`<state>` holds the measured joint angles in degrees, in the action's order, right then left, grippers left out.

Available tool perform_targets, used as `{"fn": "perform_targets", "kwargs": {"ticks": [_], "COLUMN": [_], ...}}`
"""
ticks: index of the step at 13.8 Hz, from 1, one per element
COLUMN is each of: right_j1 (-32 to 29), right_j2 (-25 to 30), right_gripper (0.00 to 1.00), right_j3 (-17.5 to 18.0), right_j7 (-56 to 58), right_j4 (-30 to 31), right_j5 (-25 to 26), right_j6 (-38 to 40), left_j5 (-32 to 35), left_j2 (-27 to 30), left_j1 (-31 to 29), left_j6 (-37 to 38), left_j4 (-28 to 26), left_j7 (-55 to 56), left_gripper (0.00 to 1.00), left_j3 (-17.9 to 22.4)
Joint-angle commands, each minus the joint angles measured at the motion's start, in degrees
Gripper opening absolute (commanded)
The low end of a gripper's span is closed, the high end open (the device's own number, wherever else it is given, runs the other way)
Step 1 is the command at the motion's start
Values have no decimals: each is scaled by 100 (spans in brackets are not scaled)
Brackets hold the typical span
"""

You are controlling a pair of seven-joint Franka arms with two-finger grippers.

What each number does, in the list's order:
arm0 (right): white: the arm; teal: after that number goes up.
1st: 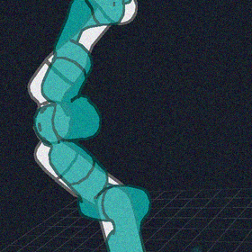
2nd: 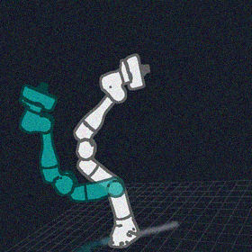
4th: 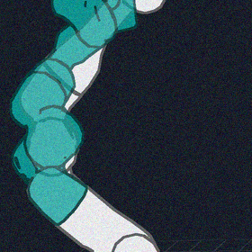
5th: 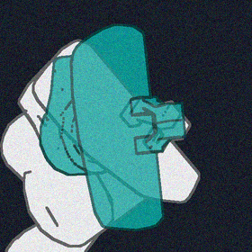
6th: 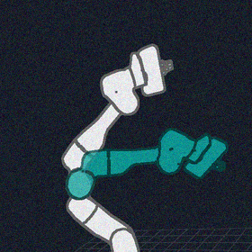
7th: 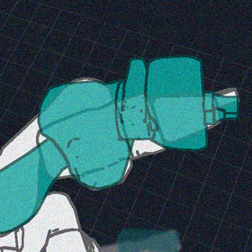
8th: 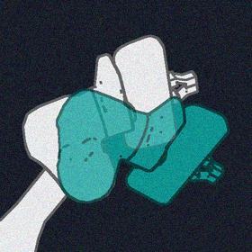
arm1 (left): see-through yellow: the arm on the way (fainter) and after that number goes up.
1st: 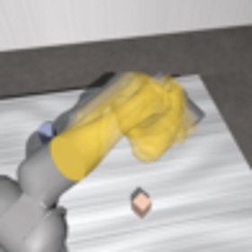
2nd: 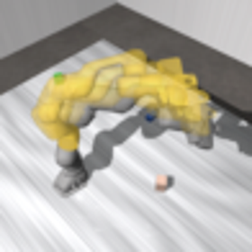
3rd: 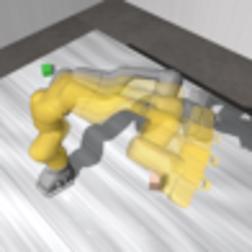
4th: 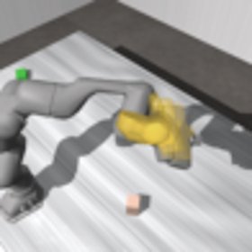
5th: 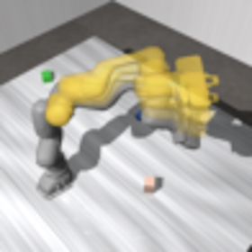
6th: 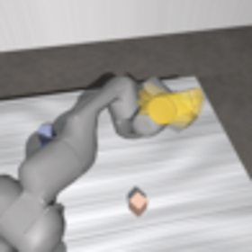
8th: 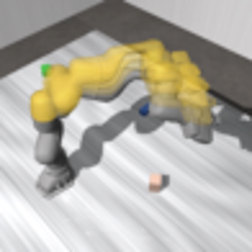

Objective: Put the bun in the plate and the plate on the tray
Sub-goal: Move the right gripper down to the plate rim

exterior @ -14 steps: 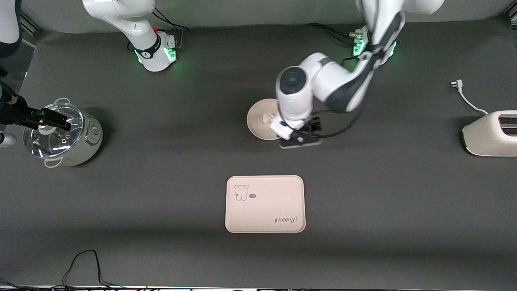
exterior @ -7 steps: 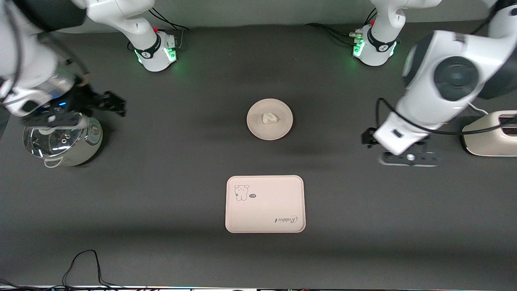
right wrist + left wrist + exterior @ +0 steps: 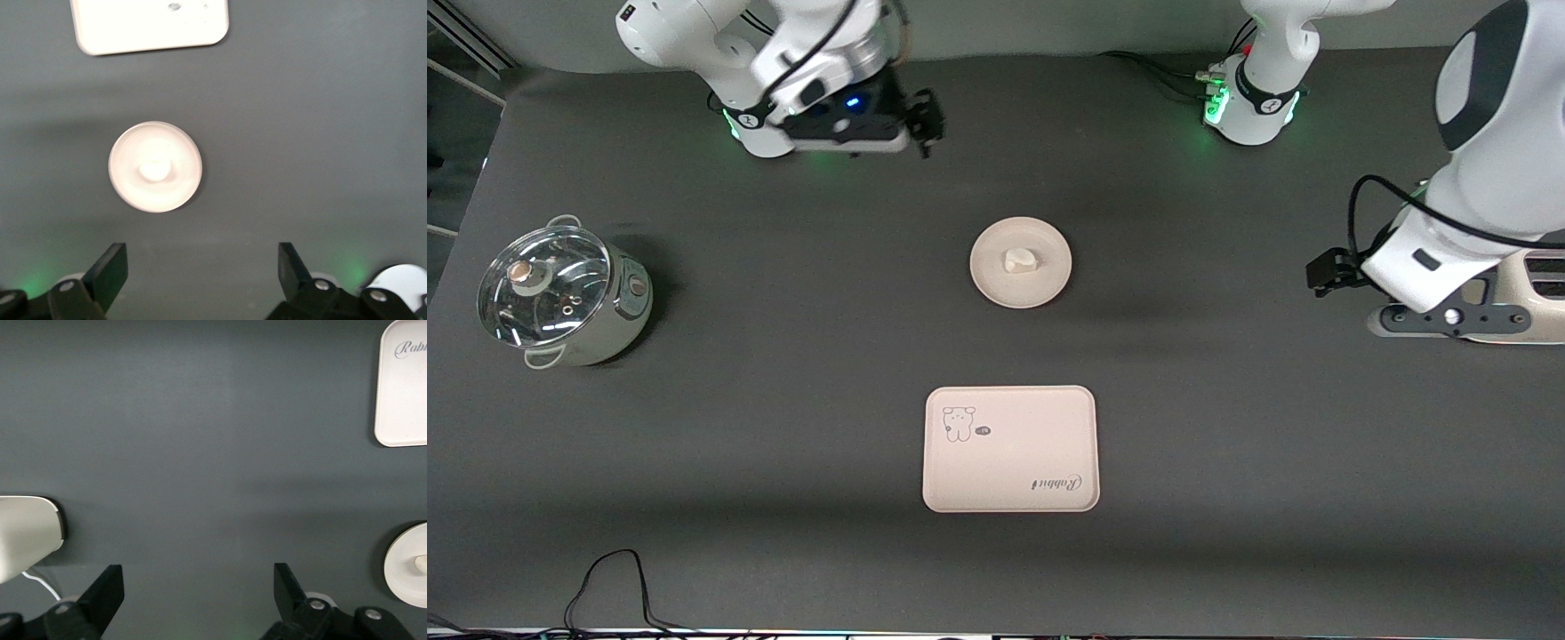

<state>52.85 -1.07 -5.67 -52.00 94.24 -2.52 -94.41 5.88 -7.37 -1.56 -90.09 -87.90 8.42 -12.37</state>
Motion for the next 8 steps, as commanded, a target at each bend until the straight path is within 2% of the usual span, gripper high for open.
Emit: {"fn": "perform_targets", "kwargs": {"ticks": [1, 3, 5, 6, 8], "right_j1": [418, 402, 393, 393, 393], "right_j2": [-269, -445, -709, -771, -693], "right_gripper": [100, 100, 100, 100, 100], "right_j3": [-110, -110, -128, -136, -145], "right_j7": [-197, 48, 418, 445, 628], "right_j4": [7, 199, 392, 637, 1549], "right_j5": [-248, -293, -302, -302, -293], "right_j6": [-287, -647, -999, -1331, -2322], "left_j5": [-87, -236, -446, -448, -448], "left_j2": [86, 392, 674, 788, 1349], "left_j1": [-379, -206, -222, -204, -213], "left_j6": [149, 88, 35, -52, -795], "left_j4": [-43, -322, -649, -771, -1550], "left_j7": [-611, -1061, -1132, -1150, -1010], "left_gripper": [100, 100, 100, 100, 100], "left_j3": [-46, 392, 559, 604, 605]}}
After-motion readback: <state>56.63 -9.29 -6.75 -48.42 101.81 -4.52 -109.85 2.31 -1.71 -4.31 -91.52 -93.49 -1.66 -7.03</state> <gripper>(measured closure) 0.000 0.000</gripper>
